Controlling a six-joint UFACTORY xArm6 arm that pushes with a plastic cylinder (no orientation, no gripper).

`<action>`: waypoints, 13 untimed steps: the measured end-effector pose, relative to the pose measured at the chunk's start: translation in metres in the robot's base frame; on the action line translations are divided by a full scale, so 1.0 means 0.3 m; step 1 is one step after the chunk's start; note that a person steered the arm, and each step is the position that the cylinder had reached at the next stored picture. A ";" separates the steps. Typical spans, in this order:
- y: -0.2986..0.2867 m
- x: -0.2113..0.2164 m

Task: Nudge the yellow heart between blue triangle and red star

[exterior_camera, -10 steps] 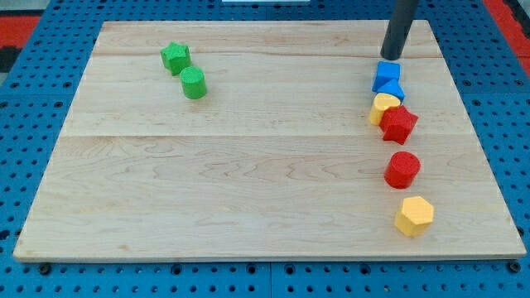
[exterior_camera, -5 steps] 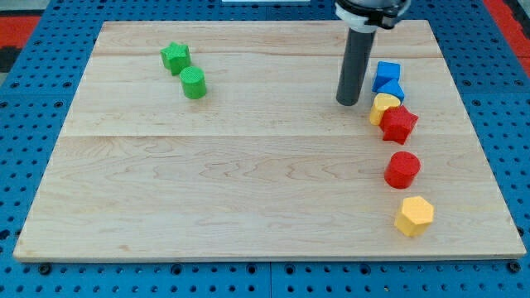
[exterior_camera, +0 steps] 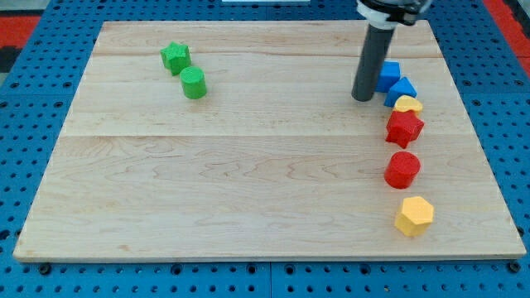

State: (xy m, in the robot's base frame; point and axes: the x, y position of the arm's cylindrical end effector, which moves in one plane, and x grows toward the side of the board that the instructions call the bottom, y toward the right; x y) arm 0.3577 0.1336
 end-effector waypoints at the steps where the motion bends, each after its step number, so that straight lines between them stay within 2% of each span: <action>1: -0.001 -0.177; 2: 0.044 -0.291; 3: 0.359 -0.266; 4: 0.440 -0.078; 5: 0.395 0.043; 9: 0.246 0.021; 10: 0.309 0.021; 11: 0.489 -0.034; 12: 0.587 -0.177; 13: 0.550 -0.397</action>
State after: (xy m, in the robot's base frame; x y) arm 0.2386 0.2987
